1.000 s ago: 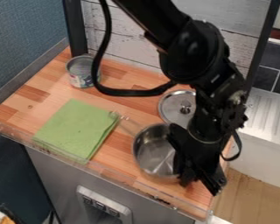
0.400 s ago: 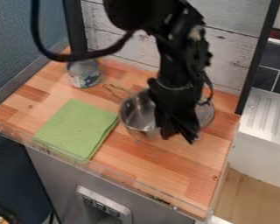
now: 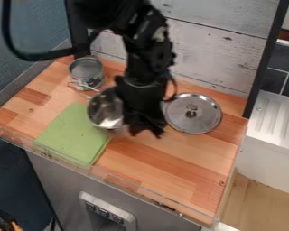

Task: Open the lid of the silver pot and move the silver pot left of the mat

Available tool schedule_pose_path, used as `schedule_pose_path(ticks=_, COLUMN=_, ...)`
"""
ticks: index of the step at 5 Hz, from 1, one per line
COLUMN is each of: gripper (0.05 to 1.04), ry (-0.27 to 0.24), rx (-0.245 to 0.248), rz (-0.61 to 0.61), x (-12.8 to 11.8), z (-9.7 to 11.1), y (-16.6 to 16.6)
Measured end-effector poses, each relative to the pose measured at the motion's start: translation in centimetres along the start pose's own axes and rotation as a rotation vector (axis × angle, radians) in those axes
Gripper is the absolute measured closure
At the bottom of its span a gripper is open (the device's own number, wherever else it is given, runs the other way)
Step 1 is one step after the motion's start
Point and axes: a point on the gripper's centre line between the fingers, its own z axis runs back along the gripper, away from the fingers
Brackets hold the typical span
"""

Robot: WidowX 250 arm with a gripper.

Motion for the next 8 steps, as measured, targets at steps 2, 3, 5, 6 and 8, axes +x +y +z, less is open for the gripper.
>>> schedule_pose_path(ticks=2, gripper=1.006, ry=0.065, rx=0.047, rz=0.085, x=-2.3, z=-1.2, y=2.2)
schedule_pose_path(ticks=3, gripper=1.006, ry=0.089, rx=0.071, rz=0.114, x=-3.3, z=-1.6, y=3.0)
schedule_pose_path(ticks=5, gripper=1.006, ry=0.164, rx=0.075, rz=0.122, x=-4.5, z=-3.1, y=3.2)
schedule_pose_path(ticks=6, gripper=0.976, ry=0.177, rx=0.064, rz=0.118, x=-4.4, z=-3.5, y=3.0)
schedule_pose_path(ticks=8, gripper=0.504, ry=0.150, rx=0.016, rz=0.154, x=-4.0, z=-2.5, y=2.4)
